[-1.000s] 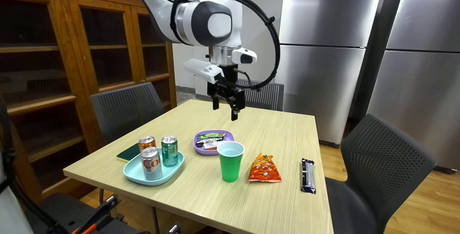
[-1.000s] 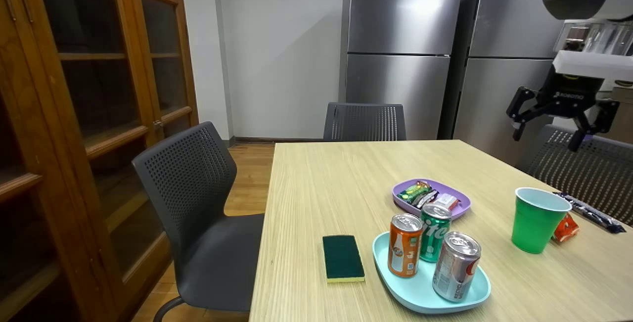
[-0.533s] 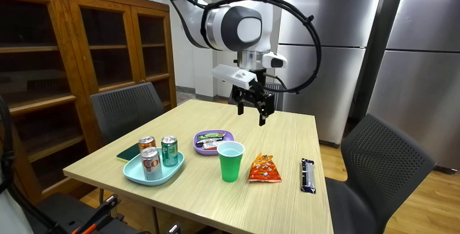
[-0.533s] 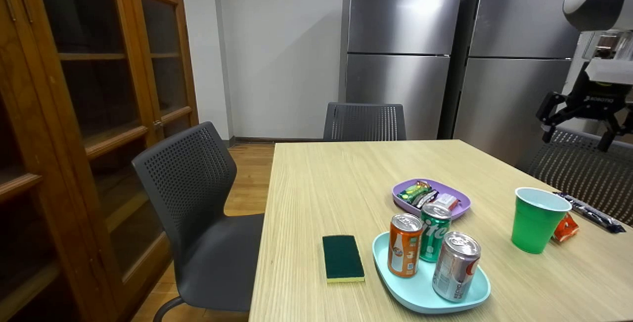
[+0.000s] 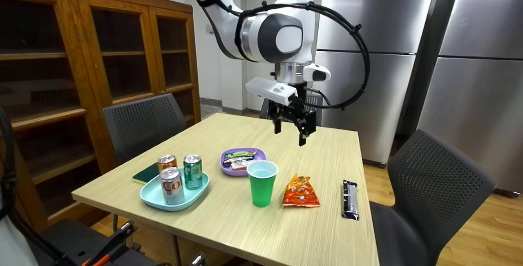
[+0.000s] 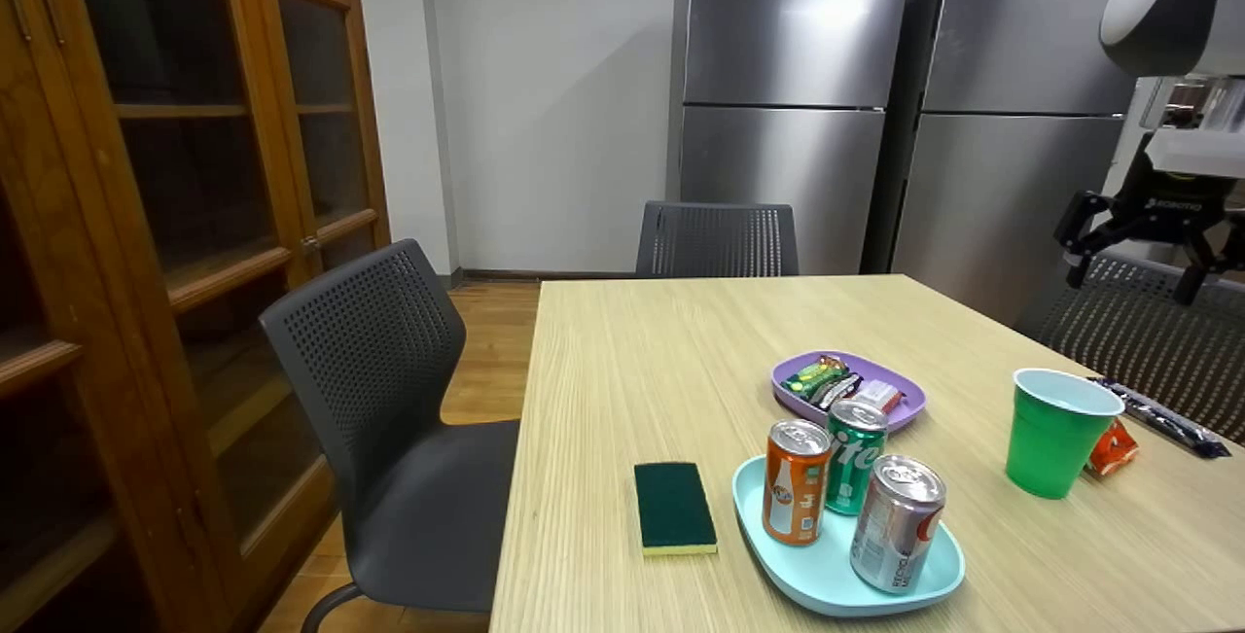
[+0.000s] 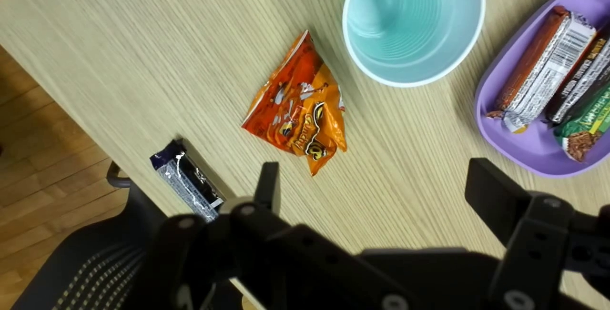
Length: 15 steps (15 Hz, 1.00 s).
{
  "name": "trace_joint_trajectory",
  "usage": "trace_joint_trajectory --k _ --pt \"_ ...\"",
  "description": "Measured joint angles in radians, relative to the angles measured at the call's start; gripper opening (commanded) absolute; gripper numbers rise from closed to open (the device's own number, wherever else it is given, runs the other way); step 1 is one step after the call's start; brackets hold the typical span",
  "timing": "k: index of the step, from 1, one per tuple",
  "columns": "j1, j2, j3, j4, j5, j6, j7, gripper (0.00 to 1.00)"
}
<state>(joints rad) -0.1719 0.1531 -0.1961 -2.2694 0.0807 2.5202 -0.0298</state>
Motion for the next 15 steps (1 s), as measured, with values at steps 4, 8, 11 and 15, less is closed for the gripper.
trace_joint_trajectory --k 4,8,11,15 --pt "-0.001 0.004 -0.002 0.001 0.0 0.001 0.001 1.0" --pt "-0.022 0.035 -0.024 0.038 -0.003 0.001 0.0 1.0" --pt "-0.05 0.077 -0.041 0.087 -0.01 0.001 -0.011 1.0" --pt "-0.098 0.155 -0.044 0.164 -0.009 -0.001 -0.057 1.0"
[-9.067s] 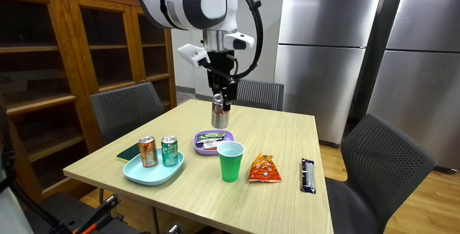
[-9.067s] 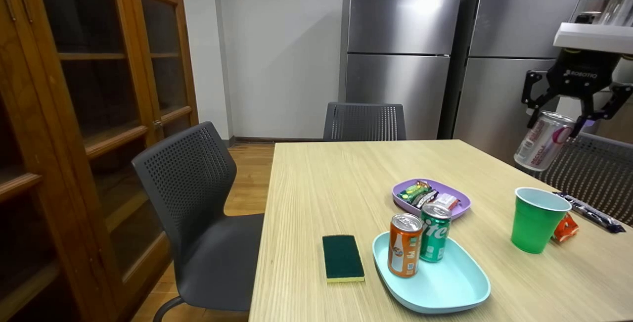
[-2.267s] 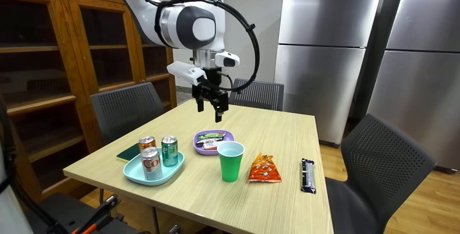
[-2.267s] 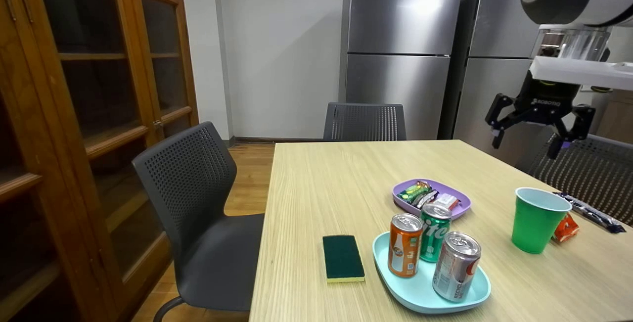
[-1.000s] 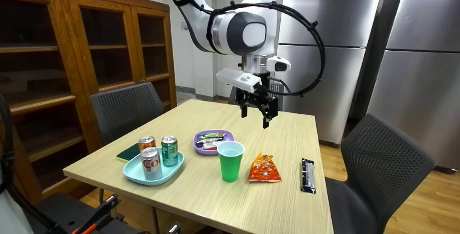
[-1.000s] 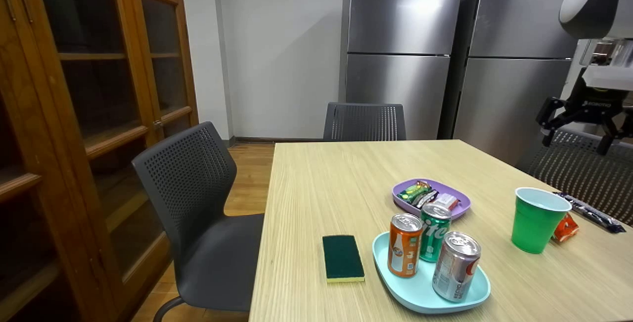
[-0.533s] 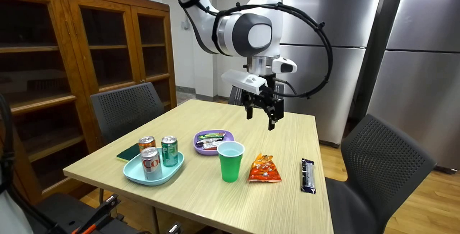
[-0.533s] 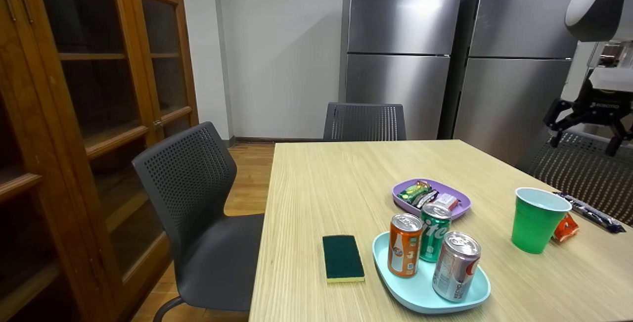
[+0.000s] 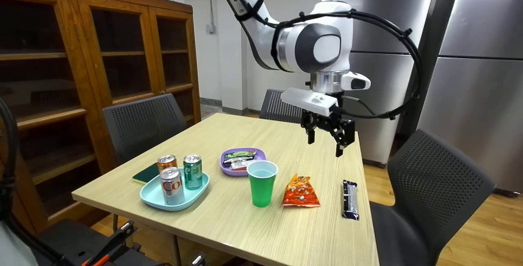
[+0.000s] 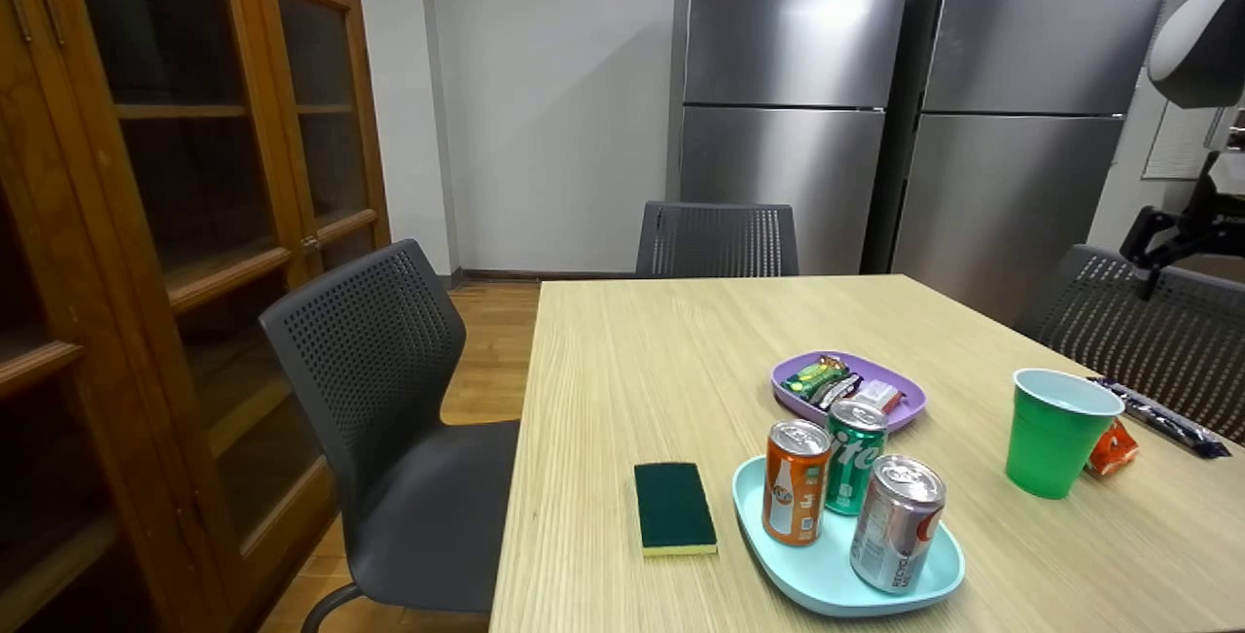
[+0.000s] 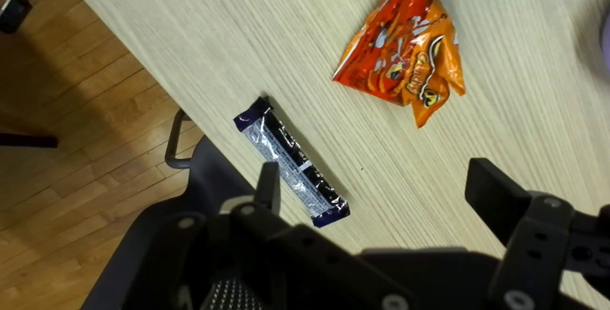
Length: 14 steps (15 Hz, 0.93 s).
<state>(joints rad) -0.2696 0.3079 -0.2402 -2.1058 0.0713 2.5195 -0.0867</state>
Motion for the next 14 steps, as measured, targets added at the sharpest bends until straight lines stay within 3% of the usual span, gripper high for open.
trace_joint_trajectory --k 6,14 --pt "-0.065 0.158 0.0 0.147 0.009 -0.002 -0.022 1.0" --pt "-0.192 0.343 0.079 0.343 0.047 -0.065 -0.187 1.0"
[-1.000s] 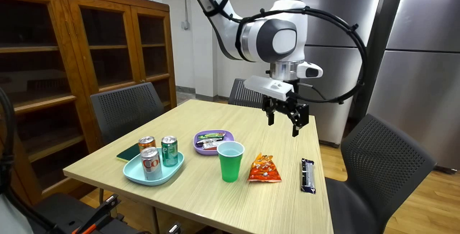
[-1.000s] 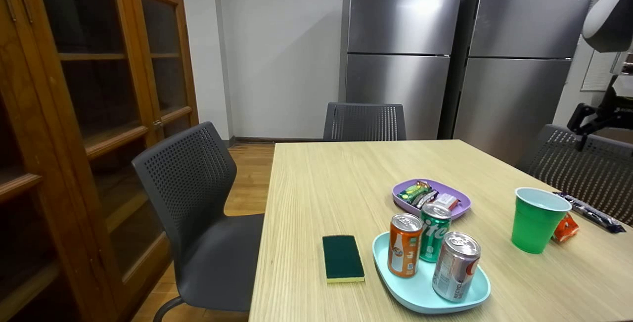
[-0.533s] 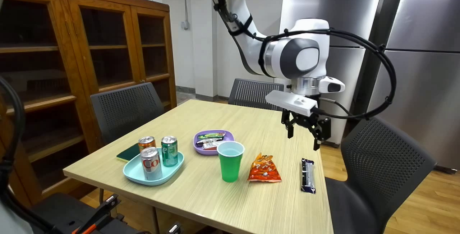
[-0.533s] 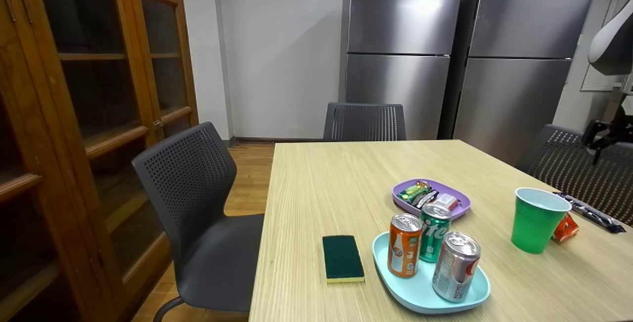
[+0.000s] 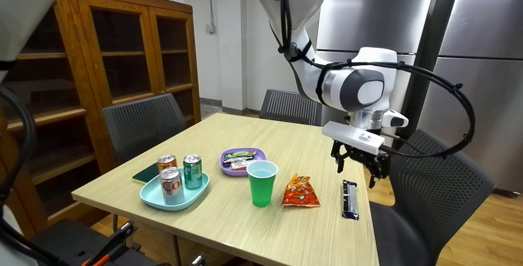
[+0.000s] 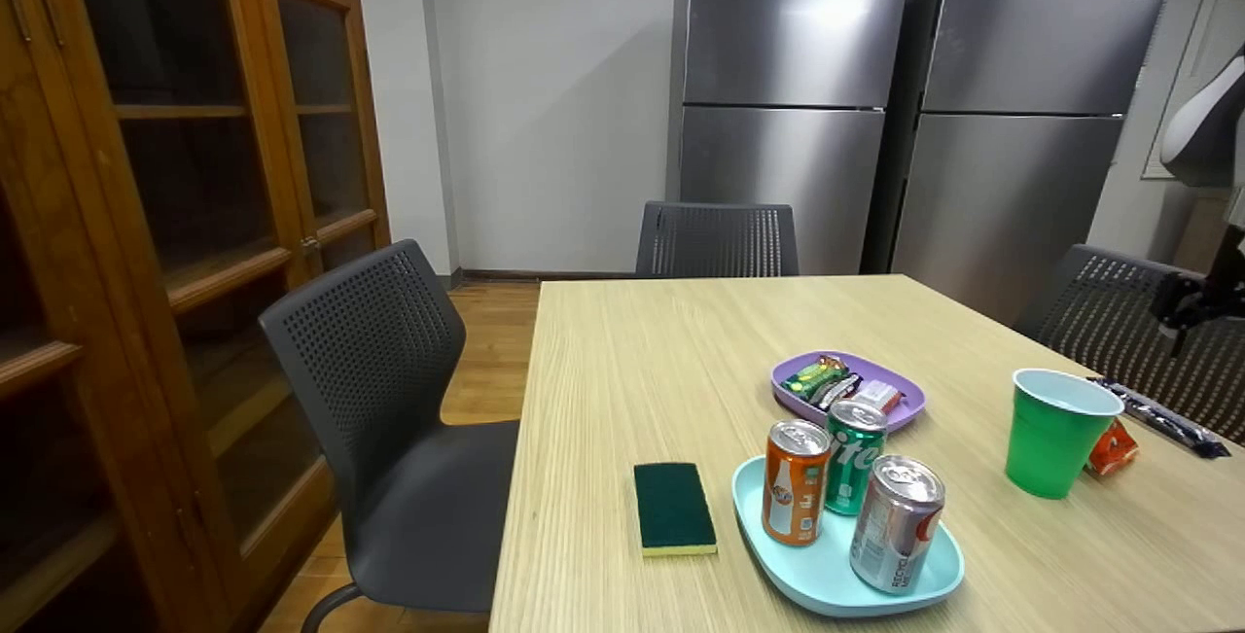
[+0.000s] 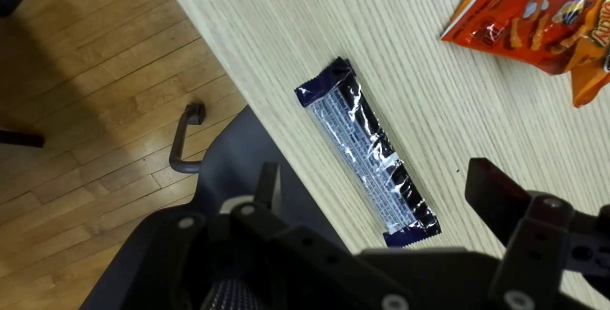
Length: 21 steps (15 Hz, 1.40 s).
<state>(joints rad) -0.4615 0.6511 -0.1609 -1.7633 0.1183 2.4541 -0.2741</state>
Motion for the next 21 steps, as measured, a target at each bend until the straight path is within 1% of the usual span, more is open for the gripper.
trace_joint_trajectory --k 3,5,21 --pt "-0.016 0.047 0.007 0.057 0.0 -0.009 -0.014 1.0" --pt "-0.018 0.059 0.007 0.074 0.0 -0.015 -0.014 1.0" --pt "-0.018 0.062 0.008 0.08 -0.001 -0.022 -0.015 1.0"
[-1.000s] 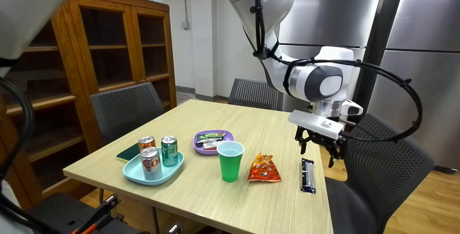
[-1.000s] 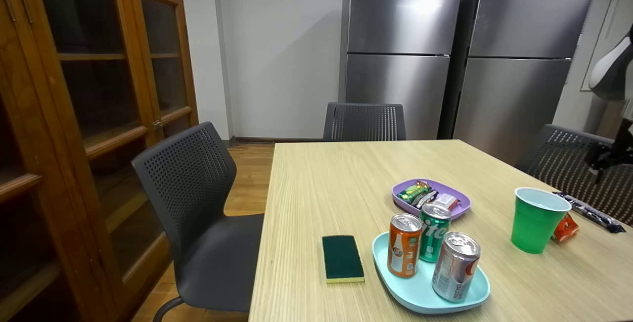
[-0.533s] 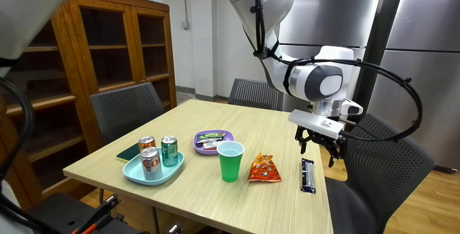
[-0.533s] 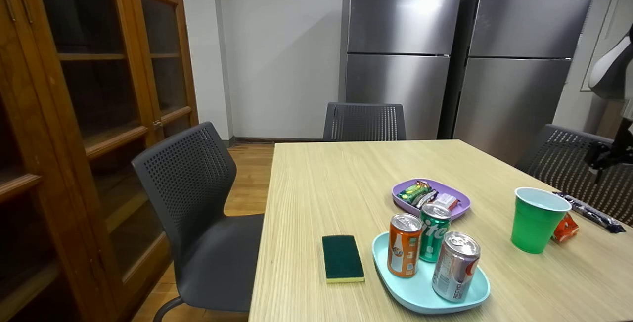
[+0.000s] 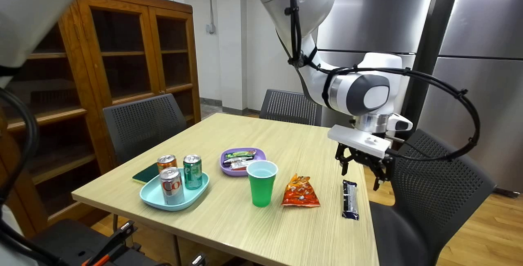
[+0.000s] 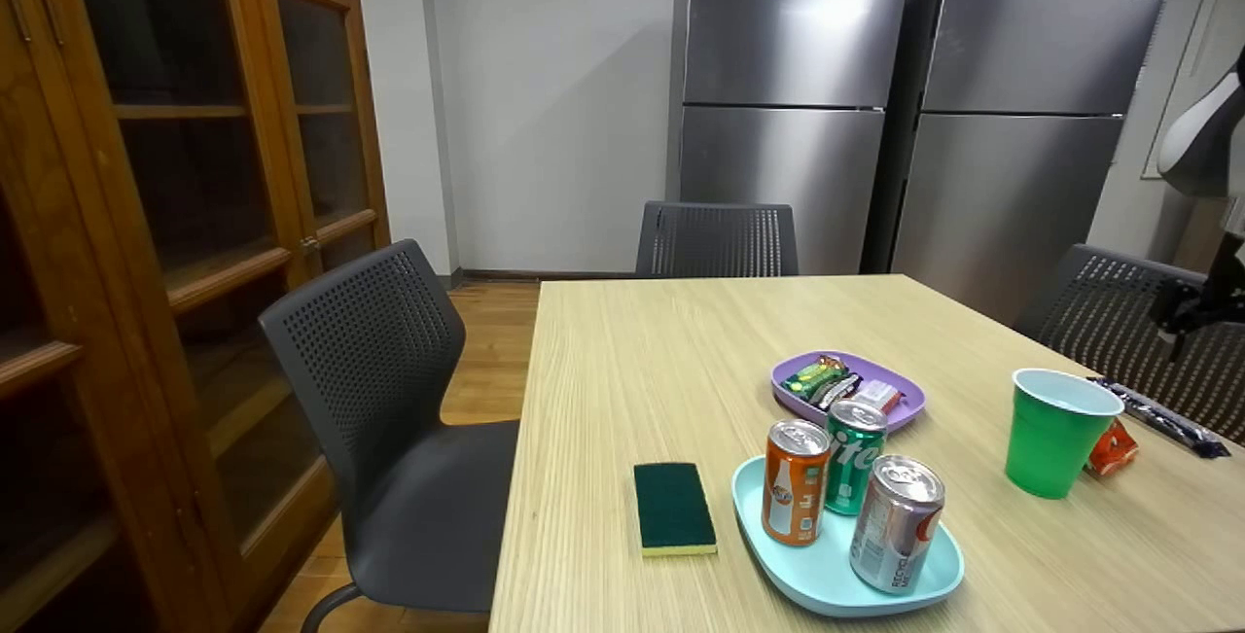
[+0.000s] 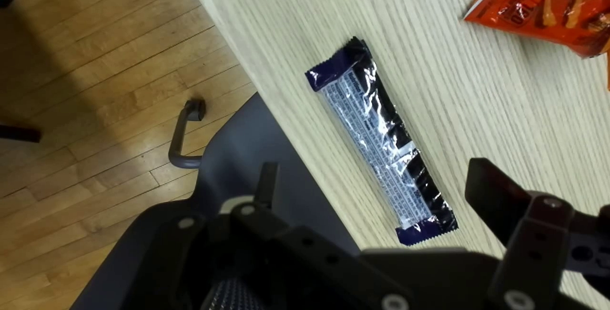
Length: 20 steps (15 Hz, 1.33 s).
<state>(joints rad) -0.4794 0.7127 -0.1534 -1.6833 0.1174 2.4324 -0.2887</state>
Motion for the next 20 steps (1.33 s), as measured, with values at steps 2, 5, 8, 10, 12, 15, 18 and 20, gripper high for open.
trace_joint_trajectory --k 2,5,8,10,12,15,18,20 --pt "0.002 0.006 0.0 0.0 -0.003 0.0 0.0 1.0" --pt "0.009 0.026 0.002 0.005 -0.009 0.0 -0.003 1.0" --pt "0.011 0.055 0.011 0.019 -0.018 0.0 -0.022 1.0" --pt "0.012 0.077 0.015 0.032 -0.034 0.0 -0.035 1.0" --pt "0.014 0.099 0.015 0.047 -0.06 0.0 -0.037 1.0" --pt "0.014 0.127 0.015 0.075 -0.095 0.0 -0.055 1.0" --pt "0.014 0.146 0.015 0.097 -0.121 0.0 -0.088 1.0" --pt "0.014 0.158 0.015 0.109 -0.132 0.0 -0.107 1.0"
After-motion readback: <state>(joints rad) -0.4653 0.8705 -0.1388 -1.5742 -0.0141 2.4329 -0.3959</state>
